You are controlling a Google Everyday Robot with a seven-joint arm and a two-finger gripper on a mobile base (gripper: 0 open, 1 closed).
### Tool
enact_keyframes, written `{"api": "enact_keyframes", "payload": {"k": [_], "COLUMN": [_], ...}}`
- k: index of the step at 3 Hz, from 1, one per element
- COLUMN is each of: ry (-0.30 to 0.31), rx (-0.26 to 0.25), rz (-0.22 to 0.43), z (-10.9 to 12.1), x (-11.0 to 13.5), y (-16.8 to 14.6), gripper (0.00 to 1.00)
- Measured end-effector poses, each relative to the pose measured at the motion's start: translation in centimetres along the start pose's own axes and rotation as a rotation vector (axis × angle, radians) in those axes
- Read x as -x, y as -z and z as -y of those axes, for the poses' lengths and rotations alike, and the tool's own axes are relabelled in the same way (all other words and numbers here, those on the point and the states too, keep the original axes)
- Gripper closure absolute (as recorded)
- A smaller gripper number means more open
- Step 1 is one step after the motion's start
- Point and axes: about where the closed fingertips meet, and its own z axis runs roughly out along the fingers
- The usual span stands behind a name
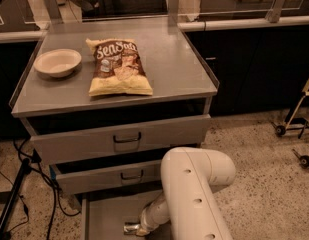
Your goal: Pick redbull can from bottom drawer and place on counter
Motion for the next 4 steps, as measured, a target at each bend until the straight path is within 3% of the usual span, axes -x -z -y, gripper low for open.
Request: {"api": "enact_keyframes", "payload": {"k": [1,3,4], "ry": [-0.033,-0.172,-0.28], "rx": [-0.015,-0.084,-0.091], "rz": [-0.005,-0.039,-0.069], "z": [0.7,2.6,0.2], "x": [-0.2,-2.3,-4.2], "y": [1.9,10.8,15.0], "gripper": [1.0,1.0,1.0]}}
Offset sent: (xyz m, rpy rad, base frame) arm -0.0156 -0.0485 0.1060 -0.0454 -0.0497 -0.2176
